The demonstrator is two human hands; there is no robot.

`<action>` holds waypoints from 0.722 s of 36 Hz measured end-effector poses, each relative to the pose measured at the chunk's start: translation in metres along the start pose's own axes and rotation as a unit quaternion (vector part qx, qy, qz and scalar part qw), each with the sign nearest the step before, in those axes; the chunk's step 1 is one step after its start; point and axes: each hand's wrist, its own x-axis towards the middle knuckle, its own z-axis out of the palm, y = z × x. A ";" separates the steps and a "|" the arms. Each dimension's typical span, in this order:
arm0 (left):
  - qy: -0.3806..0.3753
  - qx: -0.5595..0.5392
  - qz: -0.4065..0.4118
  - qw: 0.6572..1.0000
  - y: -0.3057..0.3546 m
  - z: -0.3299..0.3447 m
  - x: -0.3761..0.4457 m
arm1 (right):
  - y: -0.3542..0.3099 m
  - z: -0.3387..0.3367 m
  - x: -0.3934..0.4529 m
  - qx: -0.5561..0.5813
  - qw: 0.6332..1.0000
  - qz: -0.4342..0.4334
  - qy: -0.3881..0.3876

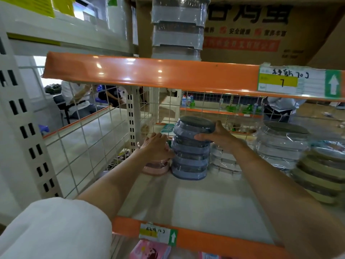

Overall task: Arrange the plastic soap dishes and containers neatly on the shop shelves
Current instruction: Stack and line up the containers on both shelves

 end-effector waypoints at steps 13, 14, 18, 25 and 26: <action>-0.018 -0.223 -0.008 0.975 0.023 0.006 0.034 | 0.017 -0.056 -0.051 0.011 0.997 -0.031 0.076; -0.024 -0.243 -0.015 0.969 0.019 0.012 0.044 | 0.020 -0.059 -0.053 0.013 0.997 -0.035 0.075; -0.046 -0.275 -0.037 0.960 0.012 0.023 0.060 | 0.024 -0.064 -0.062 0.023 0.997 -0.032 0.073; -0.036 -0.218 -0.051 0.974 0.042 -0.003 0.030 | 0.027 -0.070 -0.074 0.016 0.996 -0.034 0.076; -0.032 -0.216 -0.059 0.974 0.046 -0.007 0.025 | 0.025 -0.071 -0.077 0.023 0.996 -0.038 0.071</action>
